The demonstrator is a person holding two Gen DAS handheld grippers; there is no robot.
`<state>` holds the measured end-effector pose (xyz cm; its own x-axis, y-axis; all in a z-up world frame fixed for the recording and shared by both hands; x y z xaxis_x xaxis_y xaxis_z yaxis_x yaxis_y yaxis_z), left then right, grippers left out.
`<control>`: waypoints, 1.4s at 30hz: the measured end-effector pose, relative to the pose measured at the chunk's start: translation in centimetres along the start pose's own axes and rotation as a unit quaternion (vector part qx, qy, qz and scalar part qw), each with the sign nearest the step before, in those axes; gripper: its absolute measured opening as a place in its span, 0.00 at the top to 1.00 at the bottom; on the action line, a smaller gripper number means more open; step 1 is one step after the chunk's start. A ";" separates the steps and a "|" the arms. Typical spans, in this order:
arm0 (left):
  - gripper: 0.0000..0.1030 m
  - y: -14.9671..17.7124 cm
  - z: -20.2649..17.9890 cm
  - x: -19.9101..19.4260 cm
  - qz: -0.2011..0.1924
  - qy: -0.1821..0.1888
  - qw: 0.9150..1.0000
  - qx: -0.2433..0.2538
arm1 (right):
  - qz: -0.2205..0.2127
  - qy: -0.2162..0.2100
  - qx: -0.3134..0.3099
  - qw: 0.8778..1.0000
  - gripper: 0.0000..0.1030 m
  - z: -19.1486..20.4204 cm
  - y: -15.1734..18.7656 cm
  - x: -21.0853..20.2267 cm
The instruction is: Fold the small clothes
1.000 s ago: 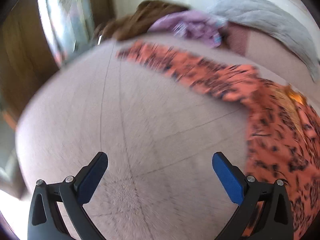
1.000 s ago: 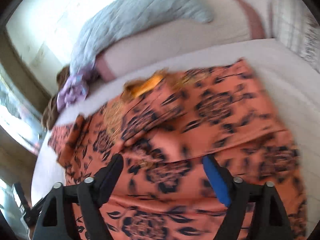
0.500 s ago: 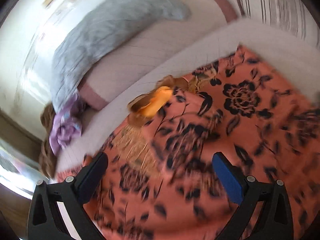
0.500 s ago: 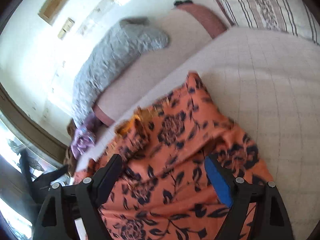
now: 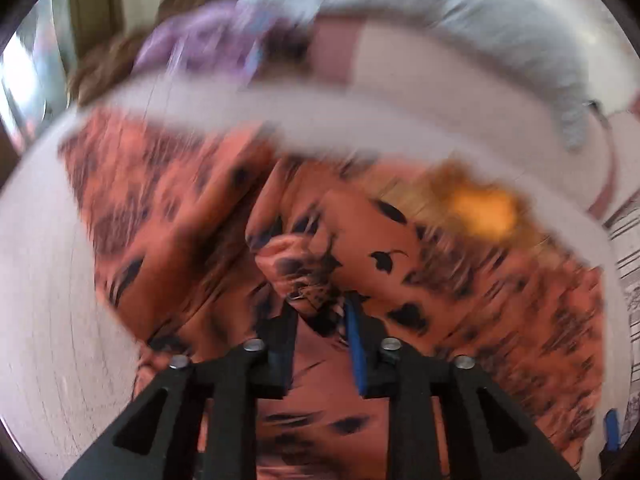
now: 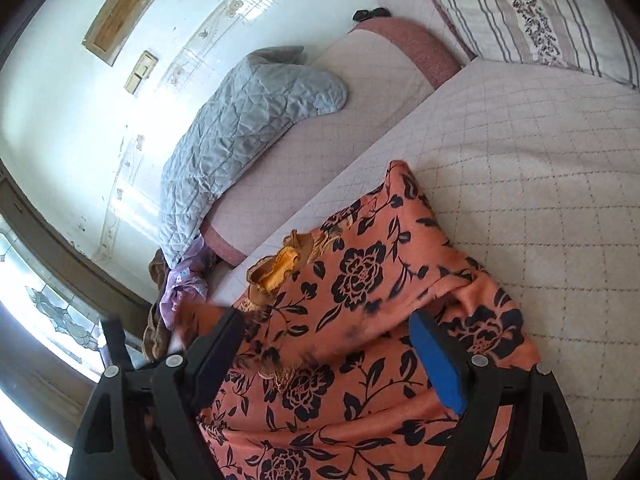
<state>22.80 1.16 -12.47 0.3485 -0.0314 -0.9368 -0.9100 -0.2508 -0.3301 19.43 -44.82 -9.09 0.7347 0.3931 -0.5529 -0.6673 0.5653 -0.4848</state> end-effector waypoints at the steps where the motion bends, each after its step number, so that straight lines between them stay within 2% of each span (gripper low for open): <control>1: 0.73 0.3 1.2 0.8 0.015 0.017 1.000 -0.005 | 0.010 0.001 -0.001 1.000 0.16 0.0 -0.1 0.3; 2: 0.72 0.5 1.6 0.6 0.002 0.033 0.999 -0.003 | 0.015 0.002 0.000 1.000 0.16 0.0 0.2 0.9; 4: 0.69 0.5 1.3 0.1 -0.001 0.031 0.999 0.015 | 0.031 0.011 -0.003 0.999 0.16 -0.2 0.6 1.9; 7: 0.69 0.1 1.6 -0.8 -0.010 0.059 0.998 0.021 | 0.048 0.009 0.013 0.999 0.16 -1.0 1.0 2.5; 9: 0.69 -0.4 1.8 -0.5 -0.006 0.049 0.998 0.027 | 0.050 0.001 0.045 0.998 0.16 -1.9 0.7 2.1; 10: 0.68 -0.5 2.0 0.6 0.013 0.040 0.999 0.031 | 0.047 -0.013 0.064 0.997 0.16 -2.3 0.4 1.8; 12: 0.66 -0.1 2.6 0.8 0.005 0.050 0.998 0.034 | 0.049 -0.049 0.098 0.993 0.14 -3.0 -0.7 1.5; 14: 0.66 -0.1 2.2 0.6 0.005 0.038 0.998 0.049 | 0.077 -0.088 0.122 0.986 0.14 -3.5 -2.6 2.2; 15: 0.66 -0.1 1.9 0.8 0.005 0.035 0.998 0.051 | 0.093 -0.112 0.132 0.981 0.10 -3.6 -3.5 2.9; 17: 0.66 -0.2 1.5 0.7 0.009 0.035 0.998 0.055 | 0.145 -0.191 0.159 0.958 0.08 -4.4 -5.4 5.8; 18: 0.66 -0.1 1.1 0.3 0.013 0.037 0.998 0.058 | 0.159 -0.191 0.164 0.955 0.08 -5.0 -6.1 7.2; 19: 0.66 0.4 1.0 -0.4 0.015 0.040 0.997 0.060 | 0.163 -0.145 0.166 0.962 0.08 -6.1 -6.8 8.2; 20: 0.66 0.6 1.5 -1.0 0.014 0.044 0.997 0.062 | 0.153 -0.074 0.185 0.968 0.14 -7.9 -7.2 8.6; 21: 0.66 0.8 1.8 -2.3 0.000 0.048 0.997 0.065 | 0.142 -0.072 0.209 0.965 0.15 -9.2 -7.5 8.3; 22: 0.61 1.0 1.9 -3.8 -0.022 0.053 0.996 0.067 | 0.131 -0.083 0.216 0.964 0.14 -9.4 -7.7 7.7; 23: 0.50 1.0 1.9 -4.8 -0.040 0.058 0.995 0.068 | 0.109 -0.071 0.203 0.970 0.12 -8.9 -8.0 6.3; 24: 0.46 1.0 1.6 -5.7 -0.056 0.063 0.994 0.069 | 0.095 -0.059 0.177 0.978 0.12 -7.9 -8.3 5.3; 25: 0.43 0.9 1.2 -6.2 -0.068 0.073 0.992 0.072 | 0.099 -0.072 0.155 0.980 0.12 -6.9 -8.6 4.9; 26: 0.42 0.7 0.4 -6.4 -0.075 0.086 0.990 0.080 | 0.116 -0.099 0.143 0.978 0.12 -6.0 -8.9 5.3; 28: 0.39 0.1 -1.3 -5.6 -0.069 0.097 0.987 0.106 | 0.138 -0.120 0.130 0.975 0.12 -4.9 -9.9 6.6; 30: 0.39 -0.3 -2.4 -2.9 -0.040 0.078 0.989 0.118 | 0.178 -0.136 0.130 0.966 0.11 -4.9 -11.2 10.1; 31: 0.39 -0.4 -2.6 -1.6 -0.018 0.068 0.990 0.121 | 0.185 -0.118 0.137 0.966 0.11 -5.5 -11.5 11.4; 32: 0.39 -0.6 -2.6 0.1 0.010 0.055 0.991 0.121 | 0.182 -0.081 0.144 0.969 0.11 -6.6 -11.7 12.5; 33: 0.40 -0.5 -2.3 1.0 0.019 0.049 0.991 0.121 | 0.172 -0.058 0.162 0.970 0.13 -8.0 -12.0 13.2; 34: 0.39 -0.3 -2.1 0.9 0.004 0.053 0.991 0.125 | 0.159 -0.071 0.184 0.967 0.13 -8.8 -12.1 13.1; 35: 0.39 -0.1 -2.2 0.8 -0.012 0.052 0.989 0.135 | 0.134 -0.073 0.188 0.970 0.11 -8.7 -12.5 12.3; 36: 0.38 0.1 -2.4 0.9 -0.013 0.045 0.988 0.144 | 0.108 -0.061 0.158 0.980 0.11 -7.6 -13.0 11.4; 37: 0.35 0.3 -2.7 1.1 -0.019 0.039 0.987 0.153 | 0.102 -0.066 0.133 0.984 0.11 -6.7 -13.5 11.1; 38: 0.30 0.5 -3.1 1.3 -0.024 0.033 0.986 0.161 | 0.113 -0.093 0.122 0.982 0.11 -6.0 -13.8 11.5; 39: 0.28 0.6 -3.7 1.4 -0.026 0.026 0.985 0.168 | 0.140 -0.124 0.121 0.975 0.11 -5.7 -14.0 12.7; 40: 0.26 0.7 -4.1 1.5 -0.028 0.022 0.985 0.172 | 0.163 -0.113 0.115 0.973 0.11 -5.9 -14.3 14.1; 41: 0.26 0.8 -4.3 1.5 -0.027 0.020 0.984 0.173 | 0.163 -0.068 0.110 0.978 0.13 -6.6 -14.6 15.0; 42: 0.25 0.7 -4.4 1.4 -0.027 0.023 0.985 0.172 | 0.153 -0.045 0.123 0.980 0.15 -7.7 -14.8 15.5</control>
<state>23.59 -3.29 -13.47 0.4008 -0.0727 -0.9133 -0.9095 0.0880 -0.4062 39.77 -52.70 -15.66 0.5196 0.6271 -0.5803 -0.8168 0.5638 -0.1222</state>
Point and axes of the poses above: each gripper's, at about its wrist camera, not at the fingertips, and x roughly the way its jaws point, z to its left, y to its underside, the point moved 1 cm from there along x, roughly the way its jaws point, and after that the axes turned 9 degrees about z, right-handed, at the moved point
